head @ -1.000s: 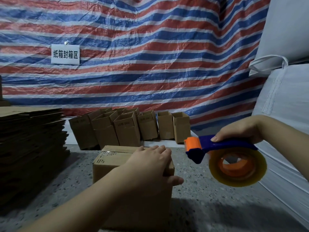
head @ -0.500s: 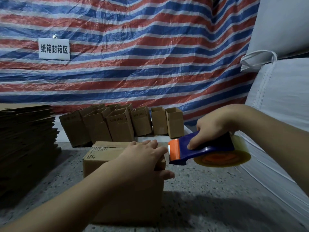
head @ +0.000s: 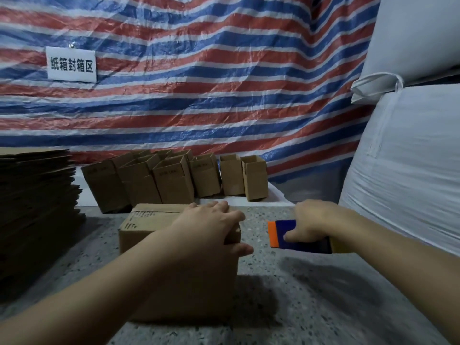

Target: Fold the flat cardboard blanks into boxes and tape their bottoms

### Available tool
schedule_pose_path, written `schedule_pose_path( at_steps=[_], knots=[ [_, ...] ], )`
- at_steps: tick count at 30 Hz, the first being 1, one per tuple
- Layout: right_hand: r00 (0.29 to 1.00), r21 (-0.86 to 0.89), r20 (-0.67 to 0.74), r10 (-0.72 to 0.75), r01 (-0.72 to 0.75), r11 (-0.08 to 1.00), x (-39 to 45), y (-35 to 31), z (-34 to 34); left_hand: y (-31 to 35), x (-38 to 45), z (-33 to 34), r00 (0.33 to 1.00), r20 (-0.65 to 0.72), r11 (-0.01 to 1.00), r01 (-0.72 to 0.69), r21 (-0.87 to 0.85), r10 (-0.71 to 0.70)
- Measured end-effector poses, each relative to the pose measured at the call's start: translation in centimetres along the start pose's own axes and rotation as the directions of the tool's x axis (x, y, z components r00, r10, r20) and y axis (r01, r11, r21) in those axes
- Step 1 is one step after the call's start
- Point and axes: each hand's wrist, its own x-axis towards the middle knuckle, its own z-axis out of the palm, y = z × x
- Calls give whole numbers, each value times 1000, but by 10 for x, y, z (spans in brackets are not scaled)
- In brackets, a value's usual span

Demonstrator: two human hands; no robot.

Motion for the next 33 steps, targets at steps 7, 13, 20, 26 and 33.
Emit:
schedule_pose_path(
  at_steps=[7, 13, 20, 26, 33],
  knots=[
    [974, 124, -223, 48, -21, 992, 14, -18, 47, 2, -1, 1, 1000, -3, 1000, 12, 24, -11],
    [968, 167, -244, 51, -10, 986, 17, -41, 84, 3, -2, 1, 999, -36, 1000, 3, 18, -2],
    [963, 239, -261, 69, -5, 971, 11, -49, 103, 2, -1, 2, 999, -36, 1000, 0, 20, 1],
    [976, 176, -165, 145, -116, 978, 11, -54, 99, 0, 1, 4, 1000, -27, 1000, -1, 31, 2],
    [945, 772, -284, 162, 126, 623, -11, -70, 55, -1, 2, 1, 999, -23, 997, 26, -72, -27]
  ],
)
